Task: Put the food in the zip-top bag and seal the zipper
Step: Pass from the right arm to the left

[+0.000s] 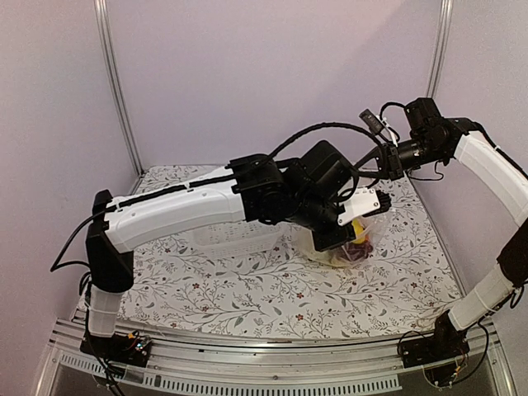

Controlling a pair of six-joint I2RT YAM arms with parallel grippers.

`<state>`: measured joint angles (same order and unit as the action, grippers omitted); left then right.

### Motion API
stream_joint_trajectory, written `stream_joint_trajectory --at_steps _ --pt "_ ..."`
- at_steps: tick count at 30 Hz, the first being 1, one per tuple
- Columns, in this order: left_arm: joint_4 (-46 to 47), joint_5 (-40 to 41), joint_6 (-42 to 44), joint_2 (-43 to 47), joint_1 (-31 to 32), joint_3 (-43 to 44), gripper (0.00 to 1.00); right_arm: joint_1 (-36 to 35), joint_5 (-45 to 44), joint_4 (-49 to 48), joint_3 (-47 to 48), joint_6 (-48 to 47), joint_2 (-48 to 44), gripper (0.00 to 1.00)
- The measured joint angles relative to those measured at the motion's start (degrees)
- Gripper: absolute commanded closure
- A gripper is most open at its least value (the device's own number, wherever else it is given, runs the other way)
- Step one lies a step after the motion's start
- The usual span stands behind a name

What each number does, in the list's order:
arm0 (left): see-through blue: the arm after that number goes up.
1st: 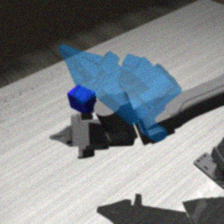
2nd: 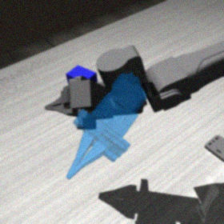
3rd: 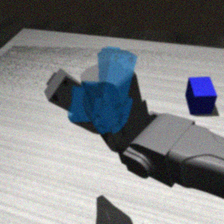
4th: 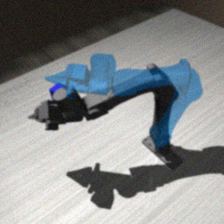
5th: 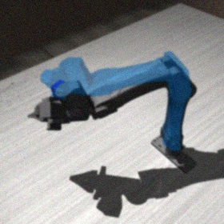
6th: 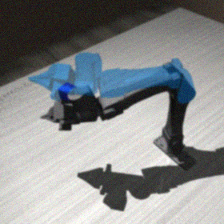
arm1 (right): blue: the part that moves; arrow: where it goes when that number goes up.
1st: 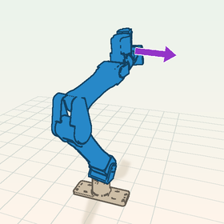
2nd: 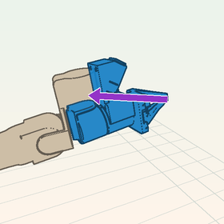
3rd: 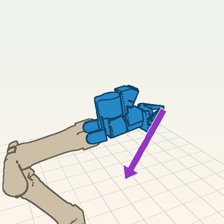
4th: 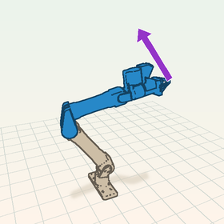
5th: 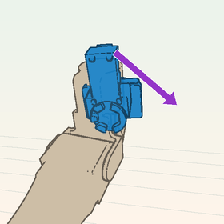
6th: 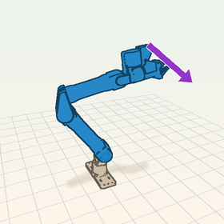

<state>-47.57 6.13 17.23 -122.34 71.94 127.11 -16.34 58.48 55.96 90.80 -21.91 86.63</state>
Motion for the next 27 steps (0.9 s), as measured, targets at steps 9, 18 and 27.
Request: stream_joint_trajectory --at_steps 9,18,27 --pt "-0.4 -1.2 0.2 -0.9 -0.2 0.4 0.64 -0.2 -0.1 -0.2 0.0 0.0 0.0 1.0" --pt "-0.3 -2.0 0.1 -3.3 -0.2 3.1 0.75 -0.3 -0.1 -0.4 0.0 0.2 0.1 1.0" --pt "-0.4 -2.1 -0.6 -4.9 -0.8 3.8 0.95 -0.5 -0.1 -0.6 0.0 0.3 0.2 1.0"
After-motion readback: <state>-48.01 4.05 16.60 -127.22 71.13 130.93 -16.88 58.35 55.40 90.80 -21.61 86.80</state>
